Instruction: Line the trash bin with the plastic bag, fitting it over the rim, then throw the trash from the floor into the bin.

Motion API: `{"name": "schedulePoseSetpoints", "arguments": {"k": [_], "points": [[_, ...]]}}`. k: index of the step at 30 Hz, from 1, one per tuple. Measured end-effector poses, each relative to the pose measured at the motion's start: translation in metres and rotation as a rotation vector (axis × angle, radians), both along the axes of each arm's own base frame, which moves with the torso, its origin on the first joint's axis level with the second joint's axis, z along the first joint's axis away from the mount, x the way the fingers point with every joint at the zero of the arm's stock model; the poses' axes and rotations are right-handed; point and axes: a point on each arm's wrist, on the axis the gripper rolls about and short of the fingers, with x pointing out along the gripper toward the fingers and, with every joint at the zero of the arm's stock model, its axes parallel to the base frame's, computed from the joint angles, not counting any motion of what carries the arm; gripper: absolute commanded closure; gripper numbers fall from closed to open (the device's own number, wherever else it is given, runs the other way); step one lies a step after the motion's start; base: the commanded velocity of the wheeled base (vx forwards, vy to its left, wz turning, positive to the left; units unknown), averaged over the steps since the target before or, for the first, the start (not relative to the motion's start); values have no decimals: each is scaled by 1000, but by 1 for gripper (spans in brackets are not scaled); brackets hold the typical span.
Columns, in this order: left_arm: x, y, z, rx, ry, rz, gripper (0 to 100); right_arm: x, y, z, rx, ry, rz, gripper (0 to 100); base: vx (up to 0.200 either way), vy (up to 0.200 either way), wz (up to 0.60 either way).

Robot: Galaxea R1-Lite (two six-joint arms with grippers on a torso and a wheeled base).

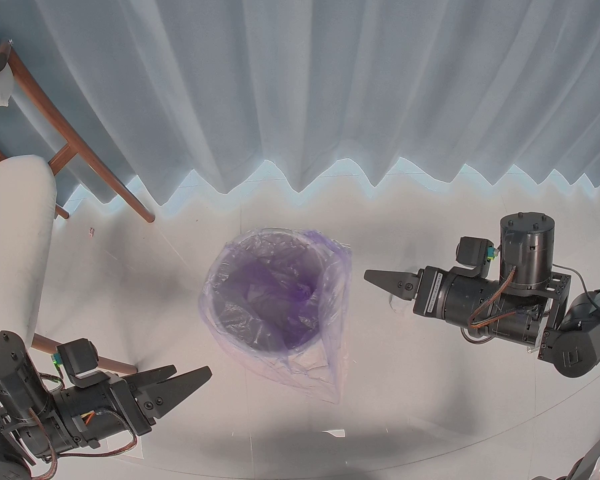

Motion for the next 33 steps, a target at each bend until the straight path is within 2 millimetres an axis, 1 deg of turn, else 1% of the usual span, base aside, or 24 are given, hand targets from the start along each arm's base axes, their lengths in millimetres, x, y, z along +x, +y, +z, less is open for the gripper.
{"name": "schedulePoseSetpoints", "arguments": {"k": [2,6,9,12,16,21,26,30,33], "points": [[1,-1,-1,6,7,-2,0,-1,0,-2,-7,4,-2,0,0,200,0],[7,-5,-1,9,12,-8,0,-2,-2,-7,-46,4,-2,0,0,0,0],[16,-12,-1,10,17,-10,0,-1,-5,-11,-120,-24,-6,0,0,0,0],[24,-21,-2,14,30,-27,0,6,-11,-13,-193,-64,-58,0,0,0,0],[25,-31,-11,42,76,-68,0,18,-25,-10,-208,-93,-127,0,0,0,0],[26,-39,-26,71,154,-92,0,23,-36,-14,-222,-85,-159,0,0,0,0],[39,-51,-31,58,192,-82,0,26,-37,-23,-225,-68,-163,0,0,0,0],[50,-58,-36,60,207,-75,0,33,-34,-26,-201,-127,-167,0,0,0,0],[58,-63,-40,67,219,-63,0,38,-30,-32,-190,-153,-161,0,0,0,0]]}}
